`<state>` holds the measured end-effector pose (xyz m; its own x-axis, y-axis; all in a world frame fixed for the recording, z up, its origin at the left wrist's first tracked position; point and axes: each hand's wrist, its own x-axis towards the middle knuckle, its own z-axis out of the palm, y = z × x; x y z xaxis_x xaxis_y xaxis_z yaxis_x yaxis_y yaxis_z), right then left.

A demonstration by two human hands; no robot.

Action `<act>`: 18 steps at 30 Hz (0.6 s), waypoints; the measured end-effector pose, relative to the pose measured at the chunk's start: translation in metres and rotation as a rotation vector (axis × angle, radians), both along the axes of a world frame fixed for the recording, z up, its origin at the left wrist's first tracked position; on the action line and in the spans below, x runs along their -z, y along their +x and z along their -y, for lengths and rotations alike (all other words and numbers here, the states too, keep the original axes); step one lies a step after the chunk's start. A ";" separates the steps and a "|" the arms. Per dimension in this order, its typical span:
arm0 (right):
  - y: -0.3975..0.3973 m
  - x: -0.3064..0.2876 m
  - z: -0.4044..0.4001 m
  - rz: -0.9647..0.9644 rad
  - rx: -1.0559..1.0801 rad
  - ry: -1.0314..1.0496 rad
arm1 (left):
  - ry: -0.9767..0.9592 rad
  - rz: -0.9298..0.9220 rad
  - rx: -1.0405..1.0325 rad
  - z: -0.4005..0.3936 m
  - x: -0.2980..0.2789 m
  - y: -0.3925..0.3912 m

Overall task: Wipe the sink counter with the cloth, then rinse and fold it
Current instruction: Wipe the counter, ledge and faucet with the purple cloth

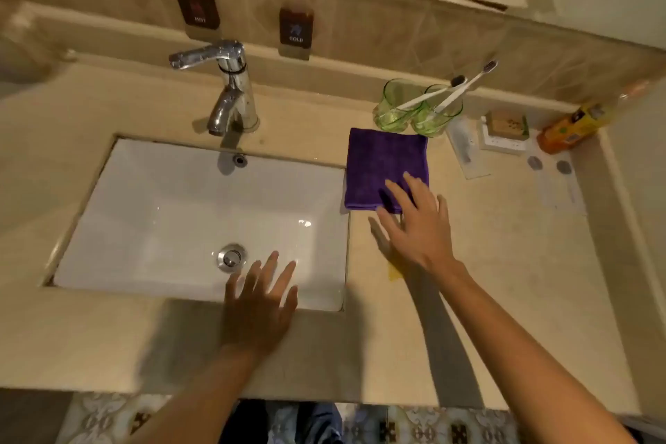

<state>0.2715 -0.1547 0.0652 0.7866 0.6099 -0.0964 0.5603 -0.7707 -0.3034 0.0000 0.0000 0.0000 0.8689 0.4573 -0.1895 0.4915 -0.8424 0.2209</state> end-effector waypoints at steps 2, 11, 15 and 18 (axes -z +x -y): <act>0.023 0.003 -0.019 0.050 -0.046 -0.030 | -0.023 -0.062 -0.011 -0.002 -0.003 0.005; 0.099 0.045 -0.081 -0.038 -0.213 -0.277 | -0.026 -0.090 -0.030 -0.001 0.002 0.004; 0.095 0.058 -0.077 0.074 -0.223 -0.231 | -0.036 -0.083 -0.048 0.000 0.001 0.004; 0.095 0.058 -0.076 0.083 -0.214 -0.229 | -0.030 -0.080 -0.038 -0.002 0.003 0.005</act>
